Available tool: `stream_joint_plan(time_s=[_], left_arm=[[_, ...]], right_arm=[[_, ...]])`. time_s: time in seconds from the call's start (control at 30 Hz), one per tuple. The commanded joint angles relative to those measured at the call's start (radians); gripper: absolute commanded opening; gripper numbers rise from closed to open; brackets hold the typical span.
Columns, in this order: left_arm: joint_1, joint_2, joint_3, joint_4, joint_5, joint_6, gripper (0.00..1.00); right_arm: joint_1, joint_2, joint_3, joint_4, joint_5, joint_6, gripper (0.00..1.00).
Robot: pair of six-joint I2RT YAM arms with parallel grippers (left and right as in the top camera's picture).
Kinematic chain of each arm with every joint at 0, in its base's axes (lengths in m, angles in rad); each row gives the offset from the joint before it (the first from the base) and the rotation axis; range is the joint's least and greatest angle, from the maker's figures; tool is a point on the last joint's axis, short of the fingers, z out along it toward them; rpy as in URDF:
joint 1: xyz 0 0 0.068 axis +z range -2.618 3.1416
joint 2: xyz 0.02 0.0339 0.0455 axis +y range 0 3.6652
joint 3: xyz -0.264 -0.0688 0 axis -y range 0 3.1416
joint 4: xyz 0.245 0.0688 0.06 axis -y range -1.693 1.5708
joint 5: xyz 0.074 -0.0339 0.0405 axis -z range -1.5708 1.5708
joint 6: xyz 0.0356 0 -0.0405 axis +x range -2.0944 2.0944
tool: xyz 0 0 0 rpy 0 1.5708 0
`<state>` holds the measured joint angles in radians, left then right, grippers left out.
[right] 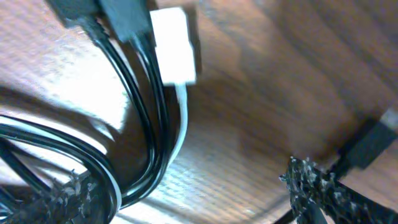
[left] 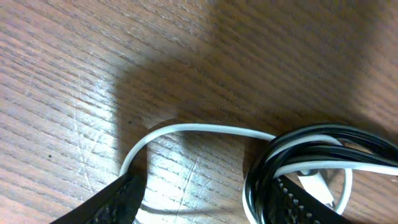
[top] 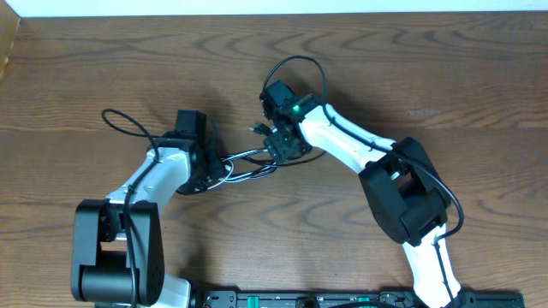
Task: Untangle cables
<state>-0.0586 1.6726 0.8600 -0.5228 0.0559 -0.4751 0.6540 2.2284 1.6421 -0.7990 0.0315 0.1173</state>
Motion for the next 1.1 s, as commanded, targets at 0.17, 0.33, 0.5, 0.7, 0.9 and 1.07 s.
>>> stream_joint_plan(time_s=[0.17, 0.33, 0.5, 0.7, 0.9, 1.07], left_arm=[[0.121, 0.047, -0.054, -0.025, -0.233, -0.020, 0.63], [0.121, 0.047, -0.054, 0.005, -0.219, -0.020, 0.64], [0.121, 0.047, -0.054, 0.018, -0.108, 0.055, 0.71], [0.121, 0.047, -0.054, 0.020, -0.201, 0.032, 0.75], [0.138, 0.045, 0.011, -0.052, -0.188, 0.080, 0.86], [0.202, 0.042, 0.151, -0.190, -0.187, 0.019, 0.91]], right_arm=[[-0.163, 0.126, -0.085, -0.050, 0.299, -0.033, 0.83], [-0.173, 0.126, -0.085, -0.038, 0.298, -0.033, 0.83], [-0.173, 0.126, -0.085, -0.037, 0.224, -0.033, 0.83], [-0.173, 0.126, -0.085, -0.035, 0.224, -0.037, 0.84], [-0.173, 0.126, -0.085, -0.035, 0.224, -0.038, 0.84], [-0.173, 0.126, -0.085, -0.034, 0.224, -0.038, 0.85]])
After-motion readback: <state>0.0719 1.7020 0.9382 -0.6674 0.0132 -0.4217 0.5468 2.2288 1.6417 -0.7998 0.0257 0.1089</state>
